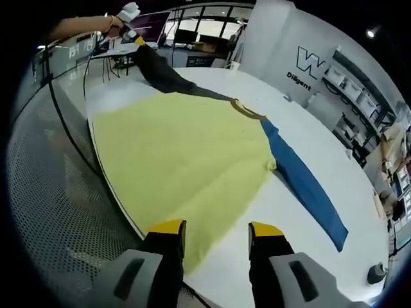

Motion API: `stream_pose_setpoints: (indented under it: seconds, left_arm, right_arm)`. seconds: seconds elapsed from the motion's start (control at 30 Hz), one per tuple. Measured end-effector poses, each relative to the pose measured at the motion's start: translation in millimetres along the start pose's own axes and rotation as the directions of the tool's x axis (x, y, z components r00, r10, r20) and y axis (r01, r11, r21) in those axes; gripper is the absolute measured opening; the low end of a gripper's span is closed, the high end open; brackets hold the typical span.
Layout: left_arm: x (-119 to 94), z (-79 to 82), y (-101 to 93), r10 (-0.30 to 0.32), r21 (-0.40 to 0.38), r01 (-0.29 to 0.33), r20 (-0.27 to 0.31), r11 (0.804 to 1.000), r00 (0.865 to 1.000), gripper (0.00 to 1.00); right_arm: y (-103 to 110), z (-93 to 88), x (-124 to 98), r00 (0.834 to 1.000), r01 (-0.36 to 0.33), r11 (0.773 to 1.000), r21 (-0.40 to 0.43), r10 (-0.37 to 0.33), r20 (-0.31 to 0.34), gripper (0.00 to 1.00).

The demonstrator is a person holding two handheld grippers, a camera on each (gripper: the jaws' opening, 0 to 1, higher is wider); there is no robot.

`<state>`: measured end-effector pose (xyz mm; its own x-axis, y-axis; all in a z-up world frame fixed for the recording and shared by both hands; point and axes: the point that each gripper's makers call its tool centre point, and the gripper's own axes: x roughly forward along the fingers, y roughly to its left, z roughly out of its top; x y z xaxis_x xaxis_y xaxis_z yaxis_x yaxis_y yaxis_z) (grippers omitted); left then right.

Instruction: Fold the garment on the visible template until the final outline fits inside the template.

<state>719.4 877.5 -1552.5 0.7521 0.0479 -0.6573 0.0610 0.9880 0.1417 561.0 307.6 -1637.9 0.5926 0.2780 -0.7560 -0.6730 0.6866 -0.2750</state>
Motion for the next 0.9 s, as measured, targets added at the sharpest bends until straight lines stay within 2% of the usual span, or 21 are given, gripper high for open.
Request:
stream_pose_setpoints:
  seconds: [0.1,0.17,0.27,0.33,0.43,0.53,0.6,0.63,0.67,0.77,0.9]
  left_arm:
    - [-6,7.0,-2.2,0.0,0.01,0.0,0.006,1.0,1.0,0.0]
    - [-7,10.4,8.3,0.006,0.019,-0.006,0.01,1.0,1.0,0.0]
    - [-8,13.8,8.7,-0.019,0.036,0.019,-0.002,0.999,1.0,0.0]
    - [-7,18.3,-0.1,-0.077,-0.005,0.077,0.009,0.997,0.997,0.0]
    - [-8,23.7,-2.1,-0.1,-0.061,0.102,0.04,0.993,0.994,0.0]
    - [-13,36.7,-6.4,-0.106,-0.047,0.108,0.052,0.993,0.993,0.0]
    - [-16,56.4,-20.1,-0.151,-0.026,0.154,0.082,0.988,0.985,0.0]
    - [-19,71.8,-33.7,-0.185,-0.009,0.187,0.1,0.982,0.978,0.0]
    - [-24,80.8,-50.2,-0.221,-0.006,0.224,0.121,0.975,0.968,0.0]
    - [-23,98.8,-68.6,-0.282,-0.011,0.287,0.153,0.958,0.947,0.0]
    - [-27,117.4,-85.3,-0.313,0.006,0.317,0.177,0.948,0.933,0.0]
  right_arm:
    - [-1,0.3,0,1.0,0.003,1.0,0.01,-0.003,0.008,0.37]
    - [-4,-2.0,1,1.0,0.016,1.0,0.017,-0.016,0.009,0.38]
    - [-2,3.1,0,1.0,0.013,0.998,0.065,-0.015,0.027,0.42]
    - [-4,0.9,0,1.0,0.016,0.998,0.058,-0.017,0.021,0.45]
    - [-4,4.9,-3,0.999,0.017,0.998,0.055,-0.019,0.027,0.43]
    - [-4,3.6,0,0.999,0.016,0.998,0.058,-0.018,0.036,0.42]
    - [-2,11.8,-9,0.999,0.01,0.998,0.068,-0.013,0.037,0.42]
    - [-2,15.2,-9,0.997,0.005,0.997,0.076,-0.01,0.07,0.42]
    - [-2,18.5,-8,0.995,-0.004,0.995,0.096,-0.005,0.099,0.42]
    - [-2,15.3,-7,0.997,0.001,0.996,0.086,-0.008,0.083,0.42]
    - [-3,9.5,-1,0.997,0.003,0.996,0.084,-0.01,0.079,0.39]
